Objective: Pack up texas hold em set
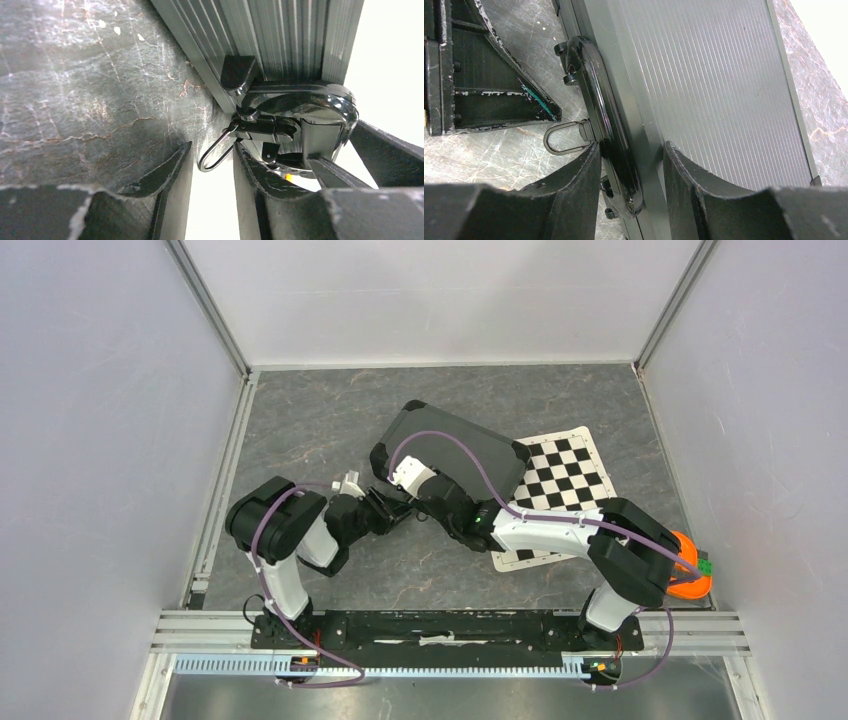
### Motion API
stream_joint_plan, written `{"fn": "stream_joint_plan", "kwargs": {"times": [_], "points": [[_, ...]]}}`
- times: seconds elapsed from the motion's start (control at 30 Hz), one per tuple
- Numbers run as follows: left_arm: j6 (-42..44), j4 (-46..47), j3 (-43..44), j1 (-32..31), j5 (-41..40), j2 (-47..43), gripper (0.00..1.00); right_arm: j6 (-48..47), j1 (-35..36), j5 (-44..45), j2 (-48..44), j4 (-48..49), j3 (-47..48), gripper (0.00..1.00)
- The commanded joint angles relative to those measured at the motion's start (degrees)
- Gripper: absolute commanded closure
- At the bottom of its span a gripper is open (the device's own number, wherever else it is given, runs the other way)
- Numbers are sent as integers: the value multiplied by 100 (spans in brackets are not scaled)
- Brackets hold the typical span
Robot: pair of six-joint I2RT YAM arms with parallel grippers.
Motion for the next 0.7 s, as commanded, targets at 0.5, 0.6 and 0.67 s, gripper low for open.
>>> {"fn": "stream_joint_plan", "kwargs": {"times": [0.5, 0.6, 0.67], "points": [[1664, 698, 342, -107, 632, 614, 62, 458, -134, -512, 341, -932, -235, 58], [1834, 342, 378, -208, 456, 464, 63, 458, -134, -514, 341, -934, -225, 57], [1905, 151, 425, -287, 380, 415, 64, 458, -132, -514, 343, -932, -220, 57]]}}
